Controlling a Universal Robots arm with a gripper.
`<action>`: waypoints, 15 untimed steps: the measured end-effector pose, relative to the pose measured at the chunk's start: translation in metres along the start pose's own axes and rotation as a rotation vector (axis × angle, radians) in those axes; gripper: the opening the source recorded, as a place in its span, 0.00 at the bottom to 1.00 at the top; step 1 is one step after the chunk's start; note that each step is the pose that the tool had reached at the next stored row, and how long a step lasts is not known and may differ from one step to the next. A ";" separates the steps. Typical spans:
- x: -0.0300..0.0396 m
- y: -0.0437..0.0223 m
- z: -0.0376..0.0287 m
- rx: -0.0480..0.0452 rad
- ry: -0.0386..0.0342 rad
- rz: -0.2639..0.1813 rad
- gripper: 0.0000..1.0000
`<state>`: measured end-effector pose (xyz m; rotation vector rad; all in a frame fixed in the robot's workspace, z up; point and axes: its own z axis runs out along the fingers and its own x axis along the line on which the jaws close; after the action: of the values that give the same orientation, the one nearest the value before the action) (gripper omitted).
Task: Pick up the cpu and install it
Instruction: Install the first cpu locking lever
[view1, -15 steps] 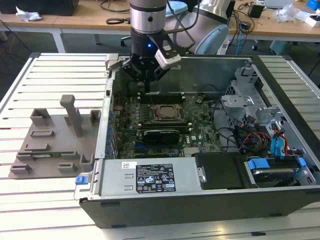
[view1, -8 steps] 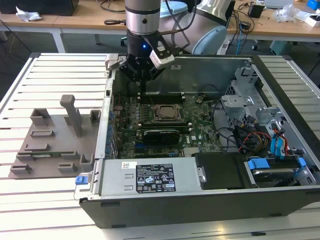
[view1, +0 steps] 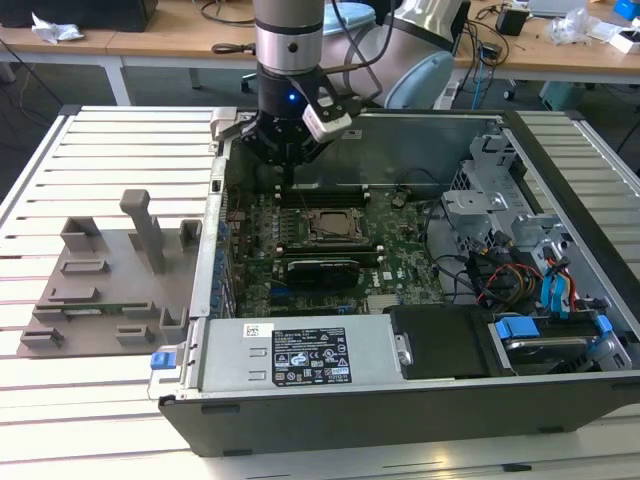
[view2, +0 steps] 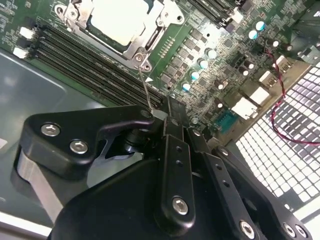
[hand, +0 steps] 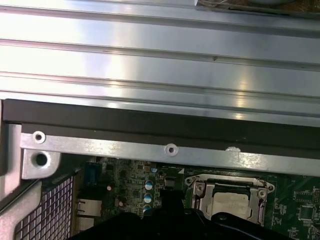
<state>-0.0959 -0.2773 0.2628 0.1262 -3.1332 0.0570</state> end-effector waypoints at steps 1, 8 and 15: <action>-0.0011 -0.0001 0.0002 0.0000 -0.0001 0.000 0.11; -0.0088 -0.0007 0.0006 0.0004 0.0000 0.000 0.11; -0.0144 -0.0011 0.0008 0.0018 0.0001 0.000 0.11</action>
<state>-0.0815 -0.2773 0.2619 0.1263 -3.1331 0.0599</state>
